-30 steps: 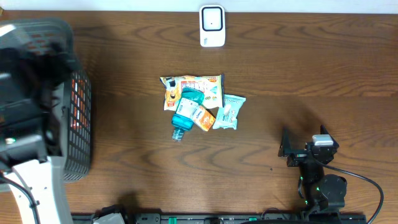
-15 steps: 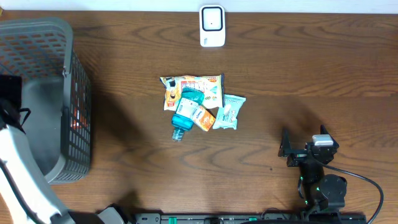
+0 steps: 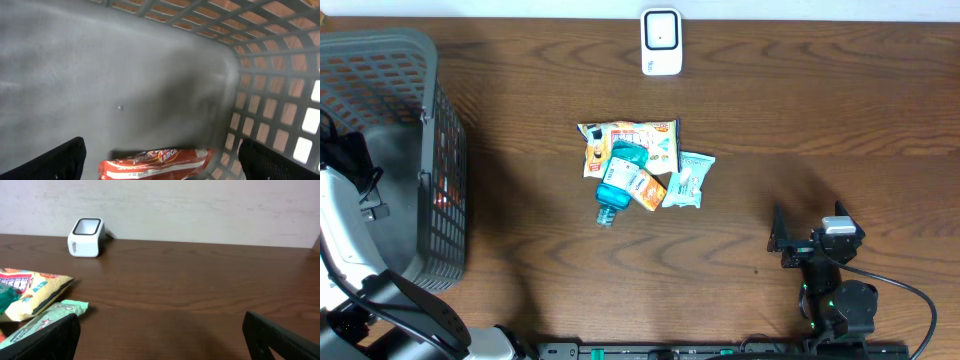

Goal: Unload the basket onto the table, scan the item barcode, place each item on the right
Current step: 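Move the left gripper into the basket toward the red snack packet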

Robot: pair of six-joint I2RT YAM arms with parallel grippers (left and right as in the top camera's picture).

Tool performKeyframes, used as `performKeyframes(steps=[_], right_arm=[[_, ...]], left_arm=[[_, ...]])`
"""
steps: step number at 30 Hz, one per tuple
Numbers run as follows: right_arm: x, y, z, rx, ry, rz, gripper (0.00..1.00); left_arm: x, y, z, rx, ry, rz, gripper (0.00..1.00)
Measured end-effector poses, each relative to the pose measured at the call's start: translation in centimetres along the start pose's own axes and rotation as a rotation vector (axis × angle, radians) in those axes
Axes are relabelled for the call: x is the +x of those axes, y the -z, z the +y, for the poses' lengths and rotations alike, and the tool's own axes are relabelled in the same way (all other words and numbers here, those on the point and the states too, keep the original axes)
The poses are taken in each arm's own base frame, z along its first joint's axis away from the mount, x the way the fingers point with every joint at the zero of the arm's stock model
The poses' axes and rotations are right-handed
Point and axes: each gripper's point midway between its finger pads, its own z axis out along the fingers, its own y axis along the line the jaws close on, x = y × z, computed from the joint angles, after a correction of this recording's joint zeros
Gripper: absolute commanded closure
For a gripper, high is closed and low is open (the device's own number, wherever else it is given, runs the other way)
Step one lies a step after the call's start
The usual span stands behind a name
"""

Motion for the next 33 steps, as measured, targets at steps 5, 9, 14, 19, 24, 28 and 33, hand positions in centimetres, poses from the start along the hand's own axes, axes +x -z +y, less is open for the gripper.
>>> performKeyframes(steps=[5, 9, 14, 19, 24, 28, 33], right_arm=[[0.0, 0.0, 0.0, 0.000, 0.000, 0.000, 0.01], [0.0, 0.0, 0.0, 0.000, 0.000, 0.000, 0.01], [0.0, 0.0, 0.0, 0.000, 0.000, 0.000, 0.01], [0.0, 0.0, 0.0, 0.000, 0.000, 0.000, 0.01], [0.0, 0.0, 0.0, 0.000, 0.000, 0.000, 0.01], [0.0, 0.0, 0.0, 0.000, 0.000, 0.000, 0.01], [0.0, 0.0, 0.0, 0.000, 0.000, 0.000, 0.01]], left_arm=[[0.3, -0.7, 0.6, -0.035, 0.118, 0.009, 0.02], [0.8, -1.4, 0.9, -0.058, 0.205, 0.034, 0.02], [2.1, -3.2, 1.2, -0.093, 0.190, 0.096, 0.02], [3.6, -5.8, 0.3, -0.062, -0.074, 0.167, 0.02], [4.8, -8.2, -2.1, 0.054, -0.436, 0.190, 0.02], [6.5, -9.3, -3.4, 0.160, -0.691, 0.245, 0.02], [8.3, -9.2, -4.1, 0.276, -0.920, 0.308, 0.02]])
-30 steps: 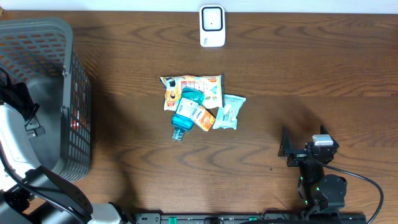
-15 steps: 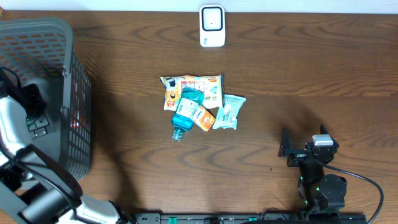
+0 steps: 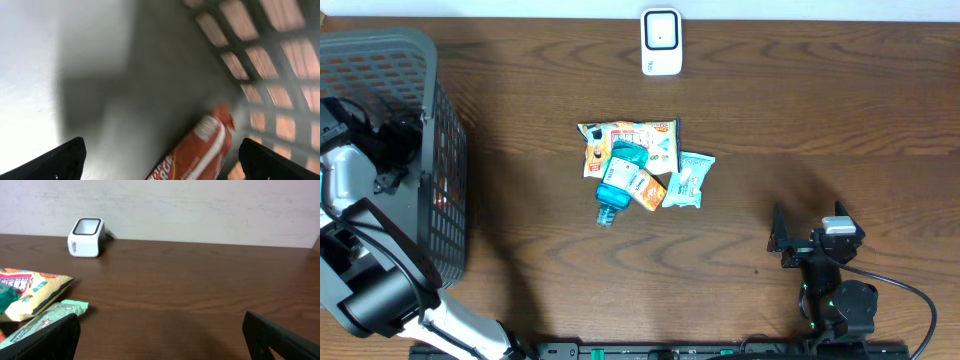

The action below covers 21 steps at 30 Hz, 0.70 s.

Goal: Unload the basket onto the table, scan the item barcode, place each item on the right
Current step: 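Move the left gripper into the basket toward the red snack packet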

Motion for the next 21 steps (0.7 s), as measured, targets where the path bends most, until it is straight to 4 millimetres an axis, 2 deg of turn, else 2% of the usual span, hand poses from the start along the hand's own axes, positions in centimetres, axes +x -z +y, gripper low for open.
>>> performKeyframes(steps=[9, 16, 17, 18, 20, 21], right_arm=[[0.0, 0.0, 0.0, 0.000, 0.000, 0.000, 0.01], [0.0, 0.0, 0.0, 0.000, 0.000, 0.000, 0.01], [0.0, 0.0, 0.0, 0.000, 0.000, 0.000, 0.01], [0.0, 0.0, 0.0, 0.000, 0.000, 0.000, 0.01], [0.0, 0.0, 0.0, 0.000, 0.000, 0.000, 0.01], [0.0, 0.0, 0.0, 0.000, 0.000, 0.000, 0.01]], left_arm=[[1.5, -0.3, -0.9, 0.023, -0.284, 0.053, 0.02], [4.0, -2.8, 0.3, -0.105, -0.467, 0.147, 0.02], [3.9, -2.8, 0.3, -0.126, -0.487, 0.146, 0.06], [4.0, -3.0, 0.5, -0.152, -0.502, 0.152, 0.14], [3.9, -3.2, 1.2, -0.208, -0.527, 0.161, 0.50], [3.8, -3.2, 1.5, -0.235, -0.535, 0.165, 0.62]])
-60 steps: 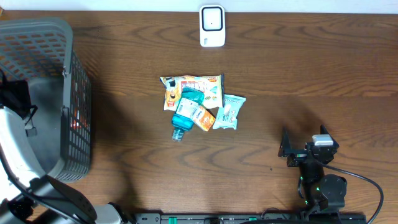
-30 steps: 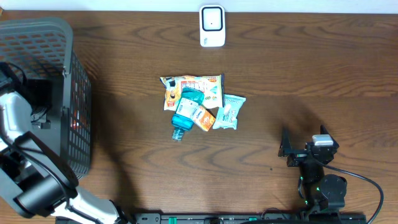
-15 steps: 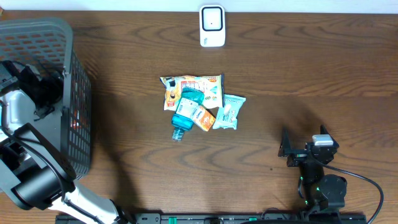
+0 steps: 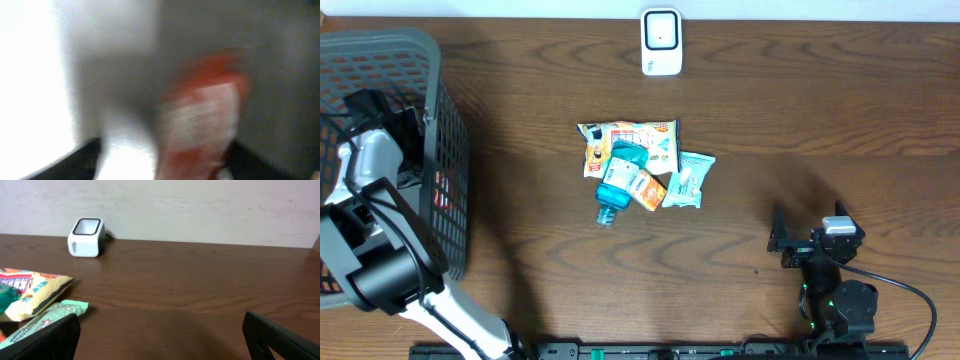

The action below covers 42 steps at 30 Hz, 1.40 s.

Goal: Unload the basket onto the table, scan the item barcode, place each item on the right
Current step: 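Move the left gripper into the basket toward the red snack packet, then grasp the red snack packet by its top edge with the left gripper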

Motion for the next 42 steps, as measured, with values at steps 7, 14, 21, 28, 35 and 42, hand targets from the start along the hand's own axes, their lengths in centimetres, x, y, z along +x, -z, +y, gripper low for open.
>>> performKeyframes(steps=[7, 14, 21, 28, 35, 42], right_arm=[[0.0, 0.0, 0.0, 0.000, 0.000, 0.000, 0.01], [0.0, 0.0, 0.0, 0.000, 0.000, 0.000, 0.01], [0.0, 0.0, 0.0, 0.000, 0.000, 0.000, 0.01], [0.0, 0.0, 0.0, 0.000, 0.000, 0.000, 0.01], [0.0, 0.0, 0.0, 0.000, 0.000, 0.000, 0.01], [0.0, 0.0, 0.0, 0.000, 0.000, 0.000, 0.01]], left_arm=[[0.2, 0.1, 1.1, -0.058, 0.008, 0.021, 0.93], [0.8, 1.1, 3.4, -0.112, 0.111, 0.030, 0.93], [-2.8, 10.3, 5.6, -0.161, 0.239, -0.228, 0.93], [-6.1, 26.3, 3.2, -0.054, 0.278, -0.677, 0.92], [-4.9, 34.3, -3.1, 0.149, 0.182, -0.857, 0.93], [-3.1, 41.2, -14.0, 0.464, -0.093, -1.010, 0.93]])
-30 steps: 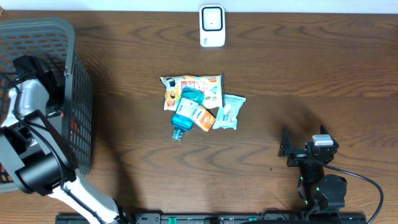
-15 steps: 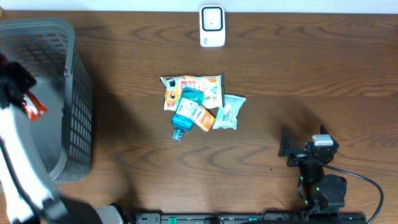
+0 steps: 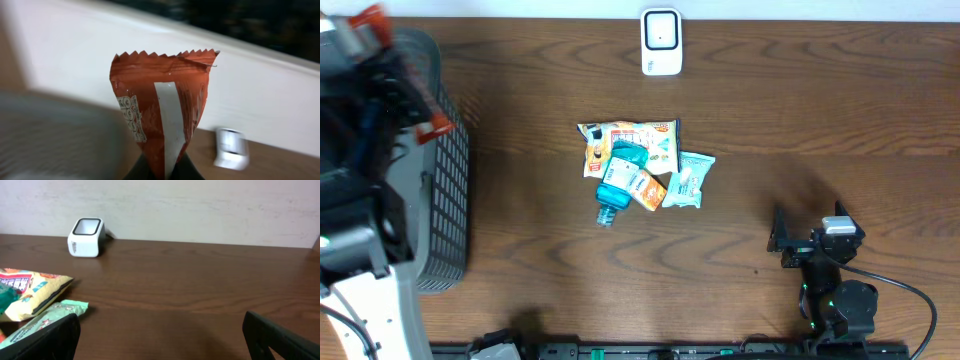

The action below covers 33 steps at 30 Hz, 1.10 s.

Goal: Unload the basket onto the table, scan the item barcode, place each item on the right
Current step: 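Grasp the red snack packet by its top edge with the left gripper, then carry the red packet to the scanner and hold it there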

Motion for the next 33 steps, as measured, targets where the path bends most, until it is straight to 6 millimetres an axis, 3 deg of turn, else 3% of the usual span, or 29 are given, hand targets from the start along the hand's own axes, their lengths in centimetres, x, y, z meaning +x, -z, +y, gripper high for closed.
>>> performKeyframes(steps=[5, 9, 11, 21, 26, 30, 32, 33], right_arm=[[0.0, 0.0, 0.0, 0.000, 0.000, 0.000, 0.01], [0.0, 0.0, 0.0, 0.000, 0.000, 0.000, 0.01], [0.0, 0.0, 0.0, 0.000, 0.000, 0.000, 0.01], [0.0, 0.0, 0.0, 0.000, 0.000, 0.000, 0.01], [0.0, 0.0, 0.0, 0.000, 0.000, 0.000, 0.01], [0.0, 0.0, 0.0, 0.000, 0.000, 0.000, 0.01], [0.0, 0.0, 0.0, 0.000, 0.000, 0.000, 0.01], [0.0, 0.0, 0.0, 0.000, 0.000, 0.000, 0.01]], left_arm=[[2.6, -1.0, -8.1, 0.252, -0.078, 0.078, 0.93], [7.4, -2.8, -12.8, 0.389, -0.162, 0.224, 0.93], [10.9, -4.2, -14.5, 0.438, -0.204, 0.327, 0.93], [26.1, -10.4, -16.3, 0.479, -0.255, 0.746, 0.93], [33.0, -12.1, -16.3, 0.480, -0.268, 0.908, 0.92], [37.4, -12.8, -15.7, 0.473, -0.279, 1.006, 0.91], [39.1, -13.0, -15.3, 0.469, -0.285, 1.045, 0.51], [40.0, -13.1, -15.0, 0.462, -0.280, 1.067, 0.26]])
